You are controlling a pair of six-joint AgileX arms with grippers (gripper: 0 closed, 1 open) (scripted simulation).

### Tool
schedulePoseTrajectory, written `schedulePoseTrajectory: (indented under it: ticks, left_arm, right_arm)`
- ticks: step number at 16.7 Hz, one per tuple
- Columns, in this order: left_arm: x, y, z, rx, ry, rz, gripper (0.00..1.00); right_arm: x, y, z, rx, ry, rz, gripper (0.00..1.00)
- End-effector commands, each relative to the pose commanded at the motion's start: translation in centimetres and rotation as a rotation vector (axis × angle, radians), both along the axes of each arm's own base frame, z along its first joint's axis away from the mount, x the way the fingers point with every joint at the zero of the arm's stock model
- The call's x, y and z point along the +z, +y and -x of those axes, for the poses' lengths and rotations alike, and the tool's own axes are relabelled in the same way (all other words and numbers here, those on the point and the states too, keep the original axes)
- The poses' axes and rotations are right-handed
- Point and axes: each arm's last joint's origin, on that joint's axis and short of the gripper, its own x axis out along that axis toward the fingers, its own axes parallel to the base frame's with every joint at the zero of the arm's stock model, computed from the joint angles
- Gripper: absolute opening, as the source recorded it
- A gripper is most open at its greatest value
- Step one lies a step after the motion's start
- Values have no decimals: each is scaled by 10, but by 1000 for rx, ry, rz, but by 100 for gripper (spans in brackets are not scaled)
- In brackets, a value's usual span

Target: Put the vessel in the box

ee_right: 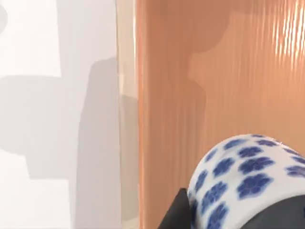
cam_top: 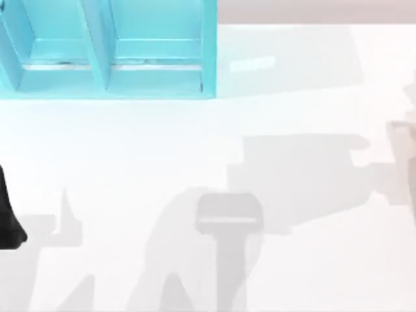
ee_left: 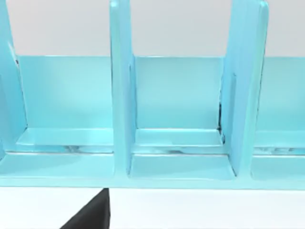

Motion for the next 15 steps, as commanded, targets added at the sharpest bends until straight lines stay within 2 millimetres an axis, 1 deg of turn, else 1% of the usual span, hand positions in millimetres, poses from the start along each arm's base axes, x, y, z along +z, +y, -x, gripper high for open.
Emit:
schedulePoseTrajectory:
  ticks: [1, 2, 3, 4, 6, 8, 12, 13, 15]
  left_arm:
    - [0, 0, 0, 0, 0, 0, 100]
    - [0, 0, 0, 0, 0, 0, 100]
    - [0, 0, 0, 0, 0, 0, 100]
    - [0, 0, 0, 0, 0, 0, 100]
    - [0, 0, 0, 0, 0, 0, 100]
    - [0, 0, 0, 0, 0, 0, 100]
    - [0, 0, 0, 0, 0, 0, 100]
    - [0, 0, 0, 0, 0, 0, 100]
    - [0, 0, 0, 0, 0, 0, 100]
  right_arm:
    - [5, -23, 17, 1, -8, 1, 0]
    - [9, -42, 34, 2, -15, 3, 0]
    - [12, -56, 50, 2, -22, 5, 0]
    - [15, -65, 63, 3, -29, 6, 0]
    - [18, -76, 81, 3, -38, 10, 0]
    - [18, -79, 86, 3, -41, 10, 0]
    - [17, -78, 84, 4, -39, 11, 0]
    - [14, -79, 83, 3, -41, 12, 0]
    - [2, -80, 81, -2, -44, 12, 0]
